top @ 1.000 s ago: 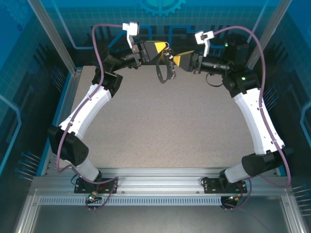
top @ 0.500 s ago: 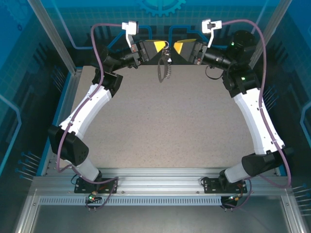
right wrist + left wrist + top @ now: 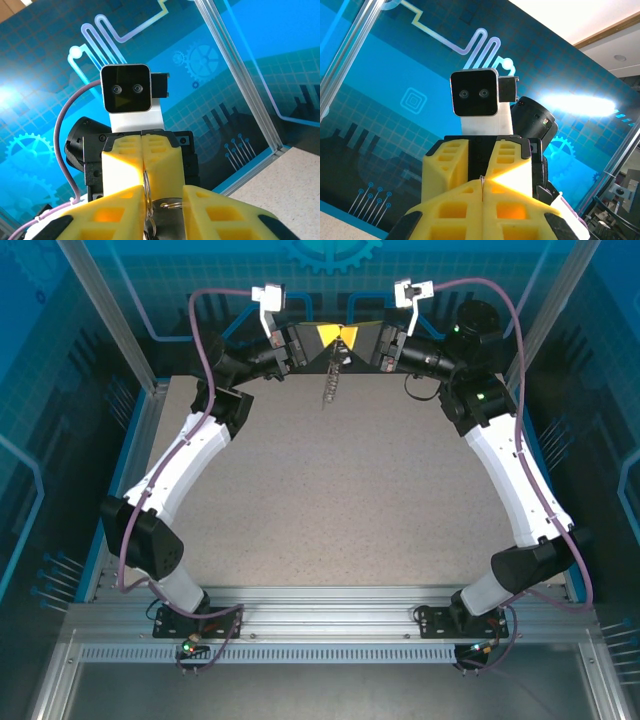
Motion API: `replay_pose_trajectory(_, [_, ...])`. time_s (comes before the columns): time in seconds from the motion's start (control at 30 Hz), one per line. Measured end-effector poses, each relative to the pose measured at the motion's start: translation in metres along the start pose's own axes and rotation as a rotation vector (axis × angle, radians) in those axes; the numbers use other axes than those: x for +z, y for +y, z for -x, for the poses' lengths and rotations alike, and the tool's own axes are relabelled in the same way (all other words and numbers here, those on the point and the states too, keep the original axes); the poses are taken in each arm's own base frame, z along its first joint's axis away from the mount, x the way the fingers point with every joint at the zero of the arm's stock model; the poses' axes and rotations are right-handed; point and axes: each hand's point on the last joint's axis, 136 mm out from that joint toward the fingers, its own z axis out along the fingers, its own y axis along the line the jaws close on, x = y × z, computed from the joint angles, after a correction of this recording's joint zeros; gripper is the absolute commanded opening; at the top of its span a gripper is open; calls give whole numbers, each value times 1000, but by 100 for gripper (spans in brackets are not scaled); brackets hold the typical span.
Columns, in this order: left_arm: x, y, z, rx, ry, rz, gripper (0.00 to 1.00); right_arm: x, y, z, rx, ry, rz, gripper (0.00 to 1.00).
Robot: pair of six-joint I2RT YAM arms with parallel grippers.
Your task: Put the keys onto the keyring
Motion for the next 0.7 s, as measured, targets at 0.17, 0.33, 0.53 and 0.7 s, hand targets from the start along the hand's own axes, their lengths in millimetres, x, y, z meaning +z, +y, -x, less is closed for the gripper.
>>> replay_pose_trajectory(0.17, [0,2,1,-2,-4,4,0,1,4,1,-1,1,10,0])
replay_pose_trajectory(0.33, [-1,2,2,1,-8,6,1,1,5,2,-8,7,14,0])
replay_pose_trajectory(0.53, [-6,10,3,-16,2,31,40,-7,-3,7,-33,46,-1,0])
replay_pose_trajectory(0.7, [-24,25,12,-22,2,91,46,-20,-4,17,-94,86,-11,0])
